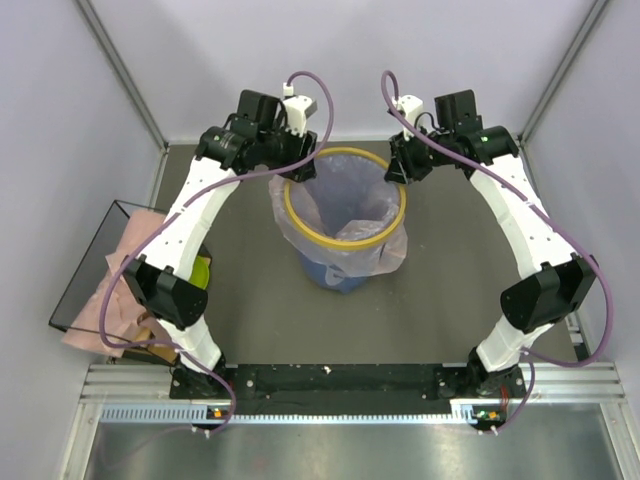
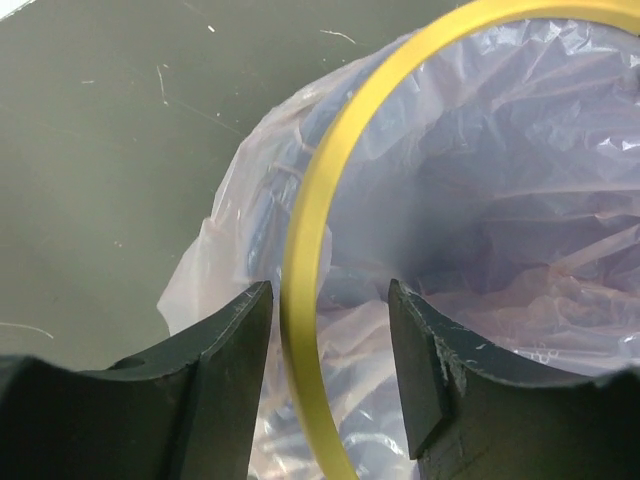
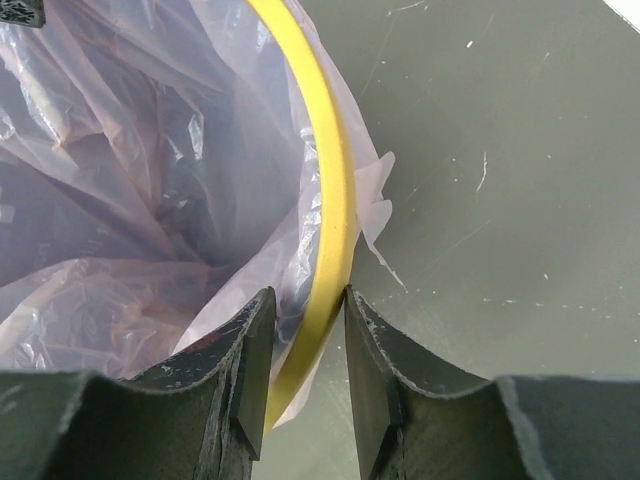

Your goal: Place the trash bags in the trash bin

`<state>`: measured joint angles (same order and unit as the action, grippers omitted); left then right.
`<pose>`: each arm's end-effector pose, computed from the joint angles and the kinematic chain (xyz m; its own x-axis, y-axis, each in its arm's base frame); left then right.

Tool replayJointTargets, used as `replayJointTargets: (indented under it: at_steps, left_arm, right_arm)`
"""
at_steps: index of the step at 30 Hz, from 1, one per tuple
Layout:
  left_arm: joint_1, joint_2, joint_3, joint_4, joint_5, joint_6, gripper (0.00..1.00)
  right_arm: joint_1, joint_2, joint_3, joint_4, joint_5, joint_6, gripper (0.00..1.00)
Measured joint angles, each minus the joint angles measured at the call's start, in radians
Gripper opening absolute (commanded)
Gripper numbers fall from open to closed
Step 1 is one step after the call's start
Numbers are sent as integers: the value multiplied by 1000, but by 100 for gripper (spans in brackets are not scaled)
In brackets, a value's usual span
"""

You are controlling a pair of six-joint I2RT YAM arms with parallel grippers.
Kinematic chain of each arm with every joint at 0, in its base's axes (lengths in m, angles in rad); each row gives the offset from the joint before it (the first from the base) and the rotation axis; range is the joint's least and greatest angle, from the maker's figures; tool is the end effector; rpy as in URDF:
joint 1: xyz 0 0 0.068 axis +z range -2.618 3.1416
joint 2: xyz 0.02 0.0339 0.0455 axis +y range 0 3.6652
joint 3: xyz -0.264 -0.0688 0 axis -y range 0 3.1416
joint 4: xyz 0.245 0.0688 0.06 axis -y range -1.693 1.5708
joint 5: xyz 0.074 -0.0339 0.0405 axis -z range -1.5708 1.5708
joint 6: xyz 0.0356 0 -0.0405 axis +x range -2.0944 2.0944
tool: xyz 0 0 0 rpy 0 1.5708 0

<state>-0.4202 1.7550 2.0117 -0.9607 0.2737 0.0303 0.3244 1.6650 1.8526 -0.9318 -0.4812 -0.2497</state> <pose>0.3363 -0.1608 0.4232 -0.5731 0.2880 -0.7672 0.5985 0.7866 -0.1518 0.3284 0.1278 0.4095 -0.4726 -0.3900 -0.7903 -0.7452 0.6556 0.1220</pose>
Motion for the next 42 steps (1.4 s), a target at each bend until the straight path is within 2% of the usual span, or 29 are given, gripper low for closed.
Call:
replayJointTargets:
  at_steps: [2,6,15,18,28,30,32,33,36,39,42]
  left_arm:
    - [2,-12,-9,4,-3,3,65]
    - [6,-24,-14,15,-19,17,69]
    - [21,-25,-19,16,-40,39,71]
    - [20,-25,-23,15,-40,43,66]
    - [35,-32,-114,31,-15,39,43]
    - [37,-36,-127,39,-5,37,43]
    - [38,-44,-143,52,2,35,50]
    - [39,-48,-150,56,3,34,59]
    - [42,-56,-161,60,4,37,72]
    - [48,-61,-165,62,8,36,77]
    - [60,-75,-166,70,21,27,84]
  right_arm:
    - [0,0,0,0,-2,0,29]
    - [0,0,0,-3,-2,5,26]
    - [2,10,11,-11,-14,15,25]
    - [10,11,14,-13,-14,15,29]
    - [25,16,22,-14,-14,14,34]
    - [27,16,22,-12,-14,13,35]
    - [29,16,22,-12,-13,9,37]
    - [29,16,22,-13,-13,7,41]
    - [29,16,22,-15,-8,5,53]
    - [28,16,22,-19,-7,1,68]
    - [29,16,23,-21,-14,2,77]
